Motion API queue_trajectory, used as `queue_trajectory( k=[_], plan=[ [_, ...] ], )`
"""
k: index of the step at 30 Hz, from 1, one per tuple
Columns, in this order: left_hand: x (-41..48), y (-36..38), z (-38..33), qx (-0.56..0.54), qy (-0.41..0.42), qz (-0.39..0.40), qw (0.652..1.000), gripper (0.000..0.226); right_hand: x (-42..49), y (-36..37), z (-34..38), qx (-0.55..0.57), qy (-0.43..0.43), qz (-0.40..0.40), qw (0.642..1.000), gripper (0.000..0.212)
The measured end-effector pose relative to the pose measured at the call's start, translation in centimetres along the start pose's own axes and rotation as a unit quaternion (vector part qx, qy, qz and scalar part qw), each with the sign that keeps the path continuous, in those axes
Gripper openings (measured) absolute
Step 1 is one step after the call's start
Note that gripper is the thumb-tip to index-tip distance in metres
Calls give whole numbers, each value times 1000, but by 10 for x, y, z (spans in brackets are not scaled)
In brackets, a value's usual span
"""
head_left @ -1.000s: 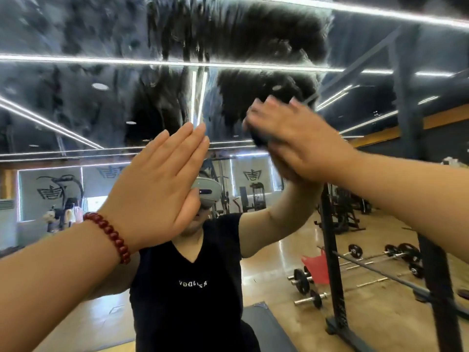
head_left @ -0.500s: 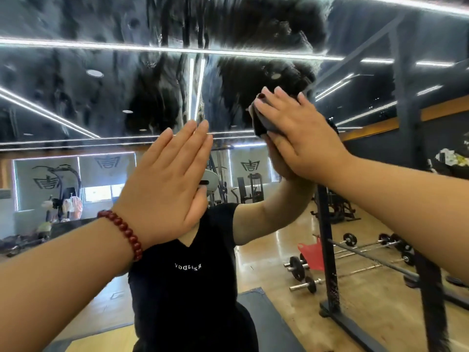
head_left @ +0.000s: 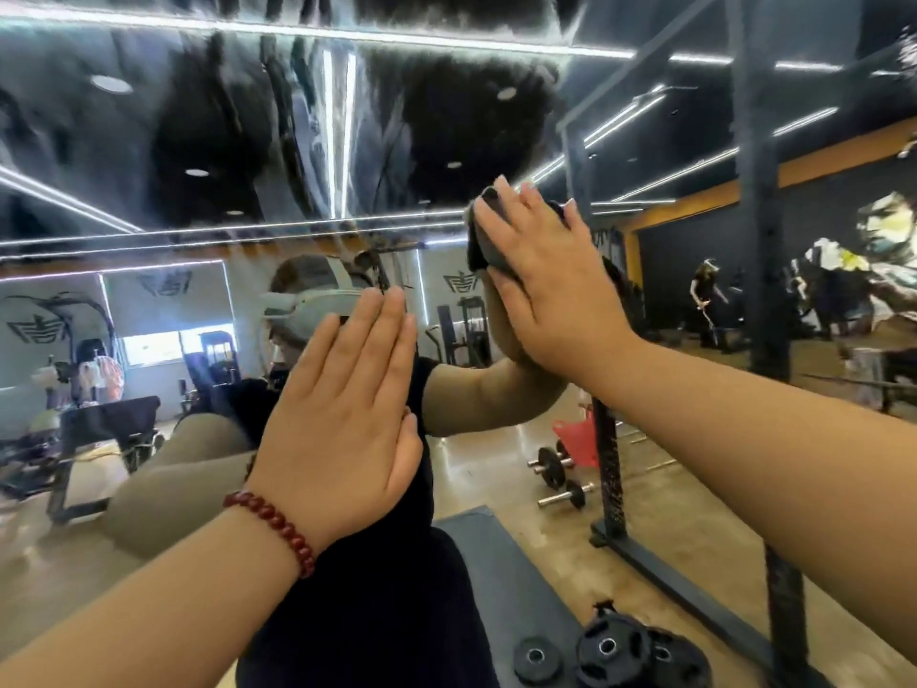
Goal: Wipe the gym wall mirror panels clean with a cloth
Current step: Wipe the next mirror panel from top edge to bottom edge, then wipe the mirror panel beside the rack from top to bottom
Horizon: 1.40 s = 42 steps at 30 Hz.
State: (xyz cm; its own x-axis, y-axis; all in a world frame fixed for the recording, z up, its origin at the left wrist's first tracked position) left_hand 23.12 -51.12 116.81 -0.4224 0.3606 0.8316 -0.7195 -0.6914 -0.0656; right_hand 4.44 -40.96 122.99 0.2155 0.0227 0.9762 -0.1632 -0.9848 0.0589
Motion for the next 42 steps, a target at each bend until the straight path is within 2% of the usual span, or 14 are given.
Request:
queue_trajectory(
  k=[5, 8, 13, 17, 19, 21, 22, 25, 27, 29, 33, 39, 40, 42],
  plan=[
    [-25, 4, -35, -19, -41, 20, 999, 72, -103, -1, 20, 16, -237, 88, 967, 53],
    [-47, 6, -56, -29, -49, 60, 997, 73, -156, -14, 9, 25, -268, 138, 953, 52],
    [-87, 2, -100, -95, -102, 114, 984, 74, -199, -32, 19, 108, -140, 201, 964, 55],
    [-104, -8, -135, -227, -189, 126, 947, 63, -208, -58, 47, 278, 106, 259, 919, 49],
    [-107, -17, -150, -334, -264, 120, 897, 56, -211, -71, 57, 336, 238, 241, 879, 44],
    [-104, -30, -164, -426, -393, 126, 805, 47, -215, -85, 64, 359, 381, 208, 826, 33],
    [-105, -35, -172, -464, -475, 143, 734, 45, -219, -91, 67, 370, 470, 204, 775, 29],
    [-112, -45, -195, -516, -643, 213, 525, 47, -240, -104, 77, 424, 710, 211, 521, 25],
    [-121, -48, -209, -538, -698, 228, 415, 37, -253, -112, 83, 406, 770, 189, 455, 22],
    [-129, -52, -219, -533, -725, 237, 366, 25, -267, -118, 87, 377, 799, 177, 434, 22],
    [-146, -53, -231, -463, -752, 237, 406, 12, -294, -126, 89, 352, 819, 175, 419, 20],
    [-162, -58, -242, -457, -809, 213, 301, 20, -332, -141, 95, 365, 817, 260, 364, 35],
    [-165, -60, -244, -459, -816, 212, 281, 19, -338, -144, 96, 351, 816, 253, 383, 36],
    [-172, -63, -250, -457, -834, 203, 235, 20, -345, -150, 96, 274, 767, 268, 514, 36]
  ],
)
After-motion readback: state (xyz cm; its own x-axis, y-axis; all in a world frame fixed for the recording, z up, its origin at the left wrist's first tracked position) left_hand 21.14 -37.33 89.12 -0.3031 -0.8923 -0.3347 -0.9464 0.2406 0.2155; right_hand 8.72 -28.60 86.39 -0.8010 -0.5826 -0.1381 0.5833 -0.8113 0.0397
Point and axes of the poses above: each hand's wrist, its own x-axis towards the middle knuckle, its own y-axis out of the palm, z = x × y, the point moved 2 cm from there along x, towards the middle knuckle, and after that the axes turned 15 degrees about -z, right-handed, at the moved point
